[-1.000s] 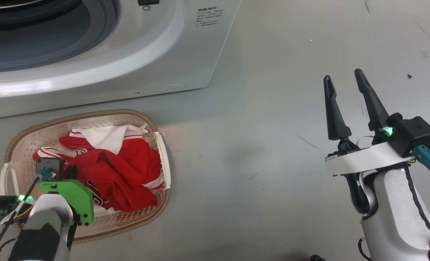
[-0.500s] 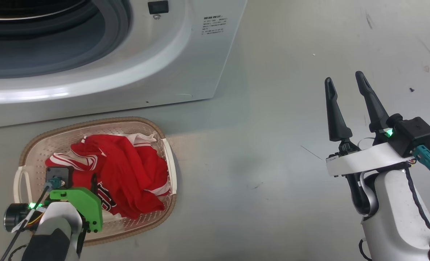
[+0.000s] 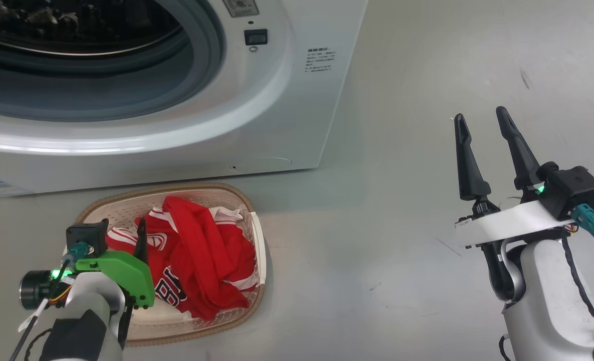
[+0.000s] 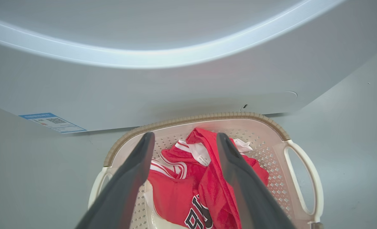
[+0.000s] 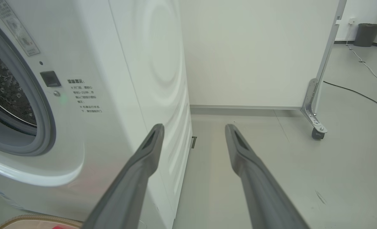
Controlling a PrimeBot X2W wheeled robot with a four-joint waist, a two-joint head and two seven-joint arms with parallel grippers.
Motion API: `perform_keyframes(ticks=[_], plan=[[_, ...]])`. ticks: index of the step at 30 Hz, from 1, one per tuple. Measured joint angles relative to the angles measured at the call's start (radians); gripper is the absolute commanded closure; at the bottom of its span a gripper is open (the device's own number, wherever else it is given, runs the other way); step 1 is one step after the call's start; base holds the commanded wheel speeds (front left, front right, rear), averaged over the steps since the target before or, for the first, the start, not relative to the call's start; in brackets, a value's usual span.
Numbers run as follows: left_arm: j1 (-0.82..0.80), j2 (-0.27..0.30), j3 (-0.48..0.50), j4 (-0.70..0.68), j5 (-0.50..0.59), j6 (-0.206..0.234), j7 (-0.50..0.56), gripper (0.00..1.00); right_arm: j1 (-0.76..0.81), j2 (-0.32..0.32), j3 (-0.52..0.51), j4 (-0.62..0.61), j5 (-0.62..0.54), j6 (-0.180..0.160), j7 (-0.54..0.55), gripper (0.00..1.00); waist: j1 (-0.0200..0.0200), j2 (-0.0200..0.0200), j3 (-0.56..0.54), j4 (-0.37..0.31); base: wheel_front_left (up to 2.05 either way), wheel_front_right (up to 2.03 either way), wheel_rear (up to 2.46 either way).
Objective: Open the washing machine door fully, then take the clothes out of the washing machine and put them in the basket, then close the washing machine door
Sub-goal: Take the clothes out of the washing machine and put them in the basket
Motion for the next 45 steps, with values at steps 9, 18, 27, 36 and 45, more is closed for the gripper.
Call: perform_keyframes(ticks=[9, 18, 27, 36, 45], plan=[[0.006, -0.012, -0.003, -0.078, 0.0, -0.009, -0.004, 0.0, 0.053, 0.0, -0.011, 0.015, -0.001, 0.0, 0.0, 0.0, 0.0, 0.0, -0.091, 0.069, 0.0, 0.0, 0.0], [0.062, -0.012, 0.01, -0.301, 0.0, -0.025, -0.003, 0.0, 0.107, 0.0, -0.013, 0.025, 0.009, 0.0, 0.0, 0.0, 0.0, 0.0, -0.19, 0.13, 0.0, 0.0, 0.0], [0.181, -0.011, 0.01, -0.474, 0.014, -0.027, -0.004, 0.0, 0.147, 0.0, -0.005, 0.025, 0.03, -0.001, 0.0, 0.0, 0.0, 0.0, -0.272, 0.17, 0.0, 0.0, 0.0], [0.3, -0.011, 0.008, -0.598, 0.023, -0.043, -0.004, 0.0, 0.161, 0.001, 0.009, 0.023, 0.035, -0.01, 0.0, 0.0, 0.0, 0.0, -0.316, 0.171, 0.0, 0.0, 0.0], [0.374, -0.011, 0.006, -0.677, 0.023, -0.044, -0.004, 0.0, 0.181, 0.001, 0.011, 0.015, 0.035, -0.021, 0.0, 0.0, 0.0, 0.0, -0.329, 0.155, 0.0, 0.0, 0.0]])
